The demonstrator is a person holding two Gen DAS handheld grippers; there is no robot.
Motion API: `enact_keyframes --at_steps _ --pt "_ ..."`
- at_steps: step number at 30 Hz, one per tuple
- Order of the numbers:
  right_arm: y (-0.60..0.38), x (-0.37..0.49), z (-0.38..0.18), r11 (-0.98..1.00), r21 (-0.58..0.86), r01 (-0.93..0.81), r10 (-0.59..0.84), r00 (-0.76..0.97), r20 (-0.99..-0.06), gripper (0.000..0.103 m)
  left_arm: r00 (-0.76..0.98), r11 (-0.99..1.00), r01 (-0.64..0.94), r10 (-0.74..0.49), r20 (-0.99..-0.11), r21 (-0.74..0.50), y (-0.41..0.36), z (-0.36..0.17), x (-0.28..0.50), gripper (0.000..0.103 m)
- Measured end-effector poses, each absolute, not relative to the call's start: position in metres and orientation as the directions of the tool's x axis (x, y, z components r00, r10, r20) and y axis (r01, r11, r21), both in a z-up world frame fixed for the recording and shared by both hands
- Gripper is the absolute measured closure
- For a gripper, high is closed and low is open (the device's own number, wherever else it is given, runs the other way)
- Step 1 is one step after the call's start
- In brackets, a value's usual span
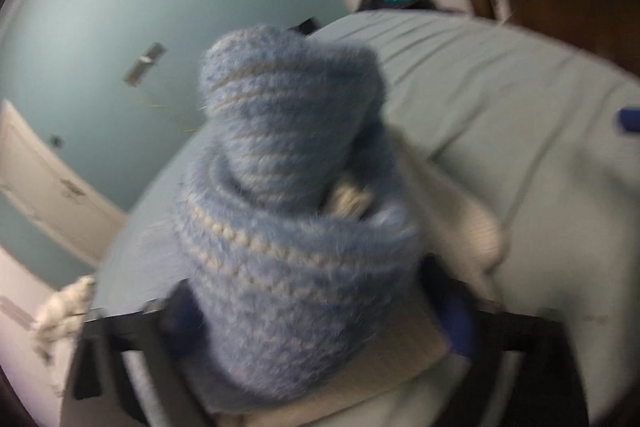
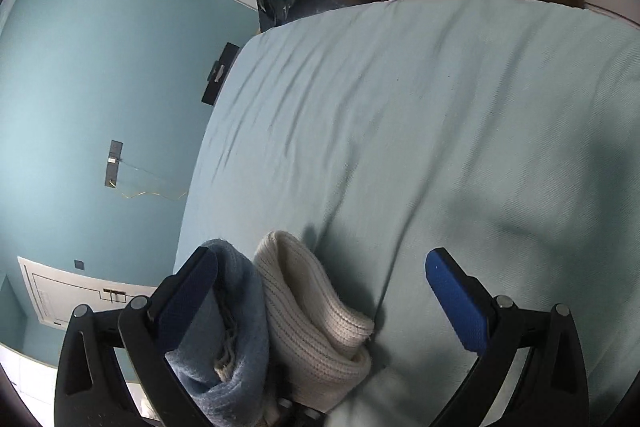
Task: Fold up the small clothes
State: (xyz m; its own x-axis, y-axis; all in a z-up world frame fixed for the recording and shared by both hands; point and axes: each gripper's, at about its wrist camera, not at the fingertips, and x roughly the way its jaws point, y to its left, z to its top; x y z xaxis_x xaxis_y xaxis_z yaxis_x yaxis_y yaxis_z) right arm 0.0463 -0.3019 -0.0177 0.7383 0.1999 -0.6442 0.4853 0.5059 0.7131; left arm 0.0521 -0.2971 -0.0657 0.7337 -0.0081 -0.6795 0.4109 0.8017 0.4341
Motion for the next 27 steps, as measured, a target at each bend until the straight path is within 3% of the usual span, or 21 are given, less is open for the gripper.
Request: enact_keyframes --at_steps 7,12,14,17,21,23,25,27 --pt "-0.296 0.052 0.005 0.620 0.720 0.313 0.216 0.813 -0.540 0.001 0.573 0.816 0.572 -0.329 -0.751 0.078 -0.247 -0.013 0.062 0.000" --pt "-0.282 0.066 -0.002 0.655 0.706 0.268 0.256 0.801 -0.541 0.001 0.295 0.681 0.661 -0.623 -0.725 -0.316 -0.198 0.036 0.071 0.000" --pt "-0.280 0.066 -0.003 0.668 0.696 0.264 0.260 0.793 -0.551 0.001 0.262 0.663 0.642 -0.661 -0.703 -0.385 -0.173 0.054 0.073 0.000" --pt "-0.271 0.068 -0.002 0.701 0.671 0.241 0.269 0.782 -0.562 0.001 0.356 0.734 0.580 -0.619 -0.700 -0.354 -0.128 0.074 0.082 0.000" --pt "-0.239 0.080 -0.016 0.705 0.690 0.162 0.415 0.695 -0.587 0.001 0.595 0.909 0.361 -0.398 -0.698 -0.211 -0.068 0.060 0.111 0.000" --pt "-0.221 0.085 -0.025 0.693 0.707 0.143 0.472 0.651 -0.595 0.001 0.561 0.955 0.212 -0.293 -0.774 -0.208 -0.051 0.027 0.134 0.000" --pt "-0.199 0.089 -0.028 0.687 0.718 0.112 0.517 0.620 -0.590 0.001 0.442 0.958 0.182 -0.280 -0.852 -0.220 -0.056 -0.008 0.147 0.003" --pt "-0.180 0.093 -0.025 0.691 0.718 0.085 0.536 0.607 -0.587 0.001 0.443 0.950 0.175 -0.311 -0.841 -0.259 -0.063 -0.021 0.143 0.002"
